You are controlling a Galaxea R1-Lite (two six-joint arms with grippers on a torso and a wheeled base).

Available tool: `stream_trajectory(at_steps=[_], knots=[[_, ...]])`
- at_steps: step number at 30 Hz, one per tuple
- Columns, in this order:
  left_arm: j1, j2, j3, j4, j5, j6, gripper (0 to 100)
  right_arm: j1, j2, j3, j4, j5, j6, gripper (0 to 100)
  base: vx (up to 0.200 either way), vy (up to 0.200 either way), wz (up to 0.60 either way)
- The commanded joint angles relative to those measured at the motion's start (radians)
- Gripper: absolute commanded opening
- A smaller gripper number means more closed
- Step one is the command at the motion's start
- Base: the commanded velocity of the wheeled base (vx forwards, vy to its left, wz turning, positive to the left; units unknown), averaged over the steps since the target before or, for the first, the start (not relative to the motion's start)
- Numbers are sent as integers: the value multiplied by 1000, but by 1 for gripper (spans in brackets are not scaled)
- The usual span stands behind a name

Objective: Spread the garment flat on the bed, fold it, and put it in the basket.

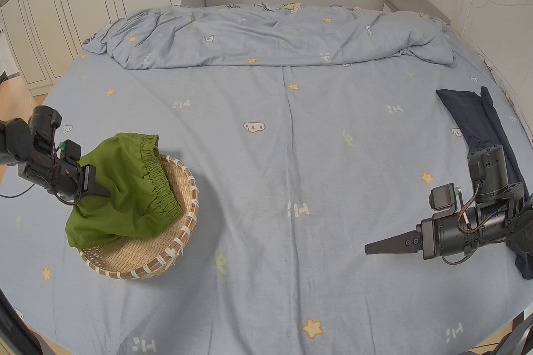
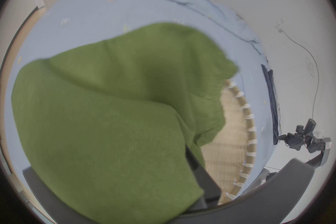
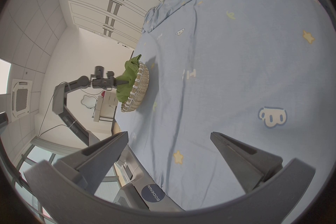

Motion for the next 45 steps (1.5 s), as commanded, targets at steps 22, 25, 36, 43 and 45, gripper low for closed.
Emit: stream_trajectory(at_steps=[22, 25, 36, 43, 45], knots=[[-85, -342, 140, 14, -4, -15, 100, 14, -30, 7, 1, 0, 3, 100, 0, 0, 0], [-117, -448, 180, 16, -2, -14, 100, 14, -38, 9, -1, -3, 1, 100, 0, 0, 0], [-220, -893, 401, 22, 19, -14, 100, -72, -420, 25, 244, -64, -85, 100, 0, 0, 0], [-220, -1158, 589, 20, 56, -54, 100, -212, -710, 72, 455, -96, -255, 100, 0, 0, 0], [-221, -1244, 645, 20, 56, -83, 100, -223, -836, 78, 528, -101, -264, 100, 0, 0, 0]])
